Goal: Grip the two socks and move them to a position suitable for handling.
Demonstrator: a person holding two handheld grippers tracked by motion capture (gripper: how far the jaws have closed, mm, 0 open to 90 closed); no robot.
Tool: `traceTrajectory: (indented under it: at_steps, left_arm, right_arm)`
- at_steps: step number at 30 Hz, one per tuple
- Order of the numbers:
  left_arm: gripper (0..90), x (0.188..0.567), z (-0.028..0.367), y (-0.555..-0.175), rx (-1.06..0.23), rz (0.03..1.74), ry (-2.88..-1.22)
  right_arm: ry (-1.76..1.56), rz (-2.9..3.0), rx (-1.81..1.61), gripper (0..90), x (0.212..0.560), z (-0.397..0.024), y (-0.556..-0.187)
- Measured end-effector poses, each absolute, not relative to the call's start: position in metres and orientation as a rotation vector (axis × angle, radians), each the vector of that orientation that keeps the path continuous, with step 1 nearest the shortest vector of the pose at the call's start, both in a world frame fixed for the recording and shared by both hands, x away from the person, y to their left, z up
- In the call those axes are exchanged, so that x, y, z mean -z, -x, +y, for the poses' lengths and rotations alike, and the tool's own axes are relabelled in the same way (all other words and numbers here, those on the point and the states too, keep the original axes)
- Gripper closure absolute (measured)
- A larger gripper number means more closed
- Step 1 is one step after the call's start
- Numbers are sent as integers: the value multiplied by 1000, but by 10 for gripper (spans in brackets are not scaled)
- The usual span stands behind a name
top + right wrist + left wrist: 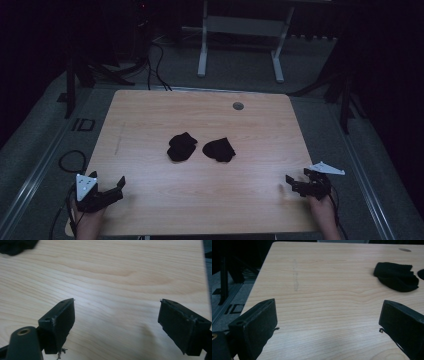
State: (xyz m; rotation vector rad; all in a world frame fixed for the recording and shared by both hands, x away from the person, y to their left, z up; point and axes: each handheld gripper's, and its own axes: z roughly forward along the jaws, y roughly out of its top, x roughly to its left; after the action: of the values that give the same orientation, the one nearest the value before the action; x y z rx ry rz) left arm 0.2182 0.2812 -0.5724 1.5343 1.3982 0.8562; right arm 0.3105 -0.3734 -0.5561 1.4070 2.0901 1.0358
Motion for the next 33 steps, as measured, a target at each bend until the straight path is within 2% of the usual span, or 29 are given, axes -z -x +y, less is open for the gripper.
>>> traceTrajectory:
  at_steps: [14,27,33]
  left_arm:
    - [19,569,267,-219,-799,1347,-1539]
    - [20,568,237,-220,-719,1274,-1643]
    - [20,568,231,-222,-624,1289,-1663]
  right_arm:
    - [-1319,2222,-1059,138,545,-328,-337]
    - [-1218,2316,-1128,139,532,-282,-357]
    - [-1220,2312,-1168,139,530,-258,-365]
